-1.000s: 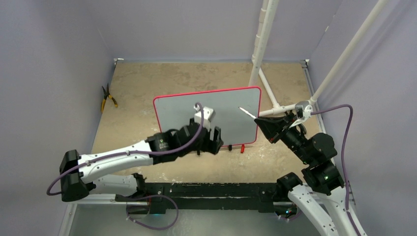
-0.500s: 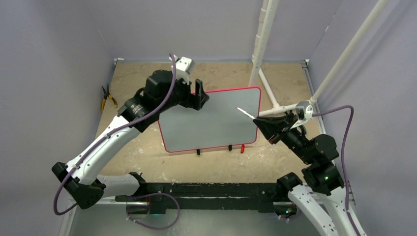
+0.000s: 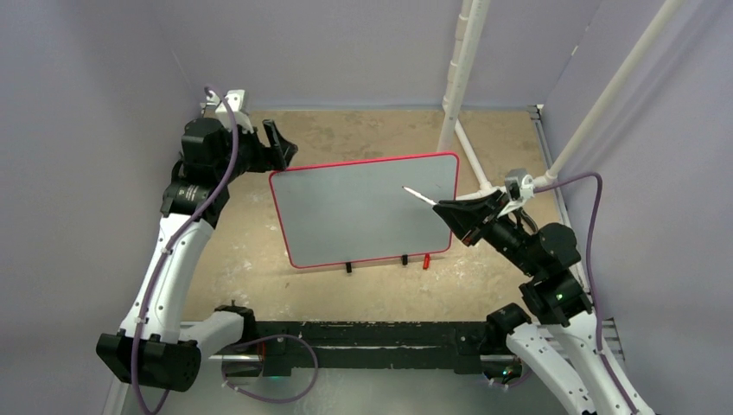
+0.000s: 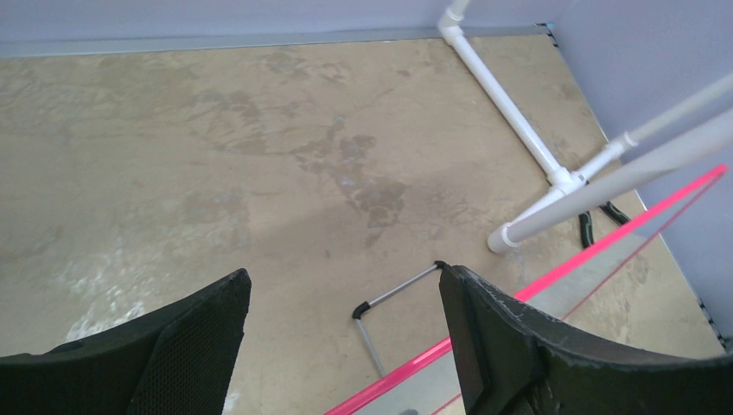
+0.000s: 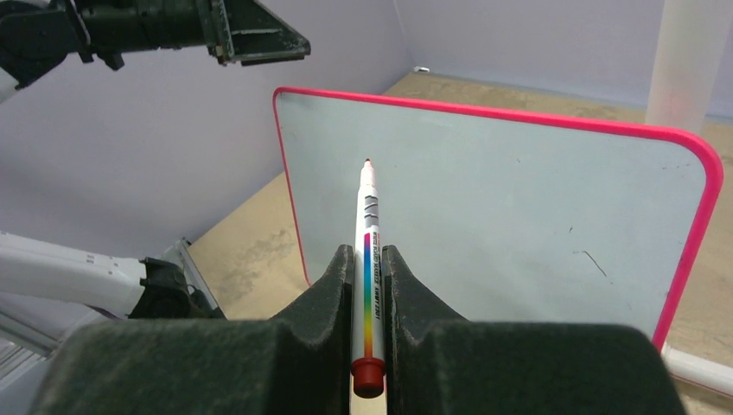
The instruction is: Write a sentence on the whiteboard
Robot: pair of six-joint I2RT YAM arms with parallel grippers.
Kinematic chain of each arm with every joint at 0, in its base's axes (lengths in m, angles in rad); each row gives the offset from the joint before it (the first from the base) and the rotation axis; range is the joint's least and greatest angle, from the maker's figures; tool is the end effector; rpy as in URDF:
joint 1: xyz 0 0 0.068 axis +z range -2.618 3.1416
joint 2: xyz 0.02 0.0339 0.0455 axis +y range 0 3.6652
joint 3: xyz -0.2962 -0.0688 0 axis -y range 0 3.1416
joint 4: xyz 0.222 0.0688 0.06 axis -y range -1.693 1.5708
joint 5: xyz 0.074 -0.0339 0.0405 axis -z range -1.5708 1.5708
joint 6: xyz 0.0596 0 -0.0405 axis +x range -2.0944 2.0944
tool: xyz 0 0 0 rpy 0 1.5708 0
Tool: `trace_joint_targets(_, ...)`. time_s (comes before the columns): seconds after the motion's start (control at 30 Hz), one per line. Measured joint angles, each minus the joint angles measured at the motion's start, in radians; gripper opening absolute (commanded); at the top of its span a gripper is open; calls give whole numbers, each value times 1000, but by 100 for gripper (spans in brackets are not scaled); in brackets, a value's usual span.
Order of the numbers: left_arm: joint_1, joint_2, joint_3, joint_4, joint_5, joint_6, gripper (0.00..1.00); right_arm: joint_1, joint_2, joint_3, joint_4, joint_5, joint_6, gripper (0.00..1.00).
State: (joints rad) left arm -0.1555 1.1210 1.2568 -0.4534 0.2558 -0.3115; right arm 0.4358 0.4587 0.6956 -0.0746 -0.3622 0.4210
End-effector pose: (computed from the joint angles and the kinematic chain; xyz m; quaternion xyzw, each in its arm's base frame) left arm 0.2230 -0.0502 0.4286 0.0120 0.8068 -0.2351 0.5419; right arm 0.0674 0.0547 0.3760 -0.1420 0.6358 0.4175 0.6334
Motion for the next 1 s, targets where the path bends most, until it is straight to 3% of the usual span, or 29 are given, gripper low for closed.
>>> trace_joint_targets(0.3, 124, -120, -210, 83, 4, -37, 80, 12, 96, -19, 125, 0, 34, 0)
trace_joint_targets(0.43, 135, -179, -291, 154, 8, -61, 80, 94, 156, -20, 183, 29, 42, 0)
trace_joint_targets(0.8, 136, -336, -464, 336, 1, -71, 79, 610, 427, -19, 356, 375, 15, 0)
trace_joint_targets(1.0, 136, -357, -504, 400, 17, -70, 71, 789, 587, 14, 459, 571, -26, 0)
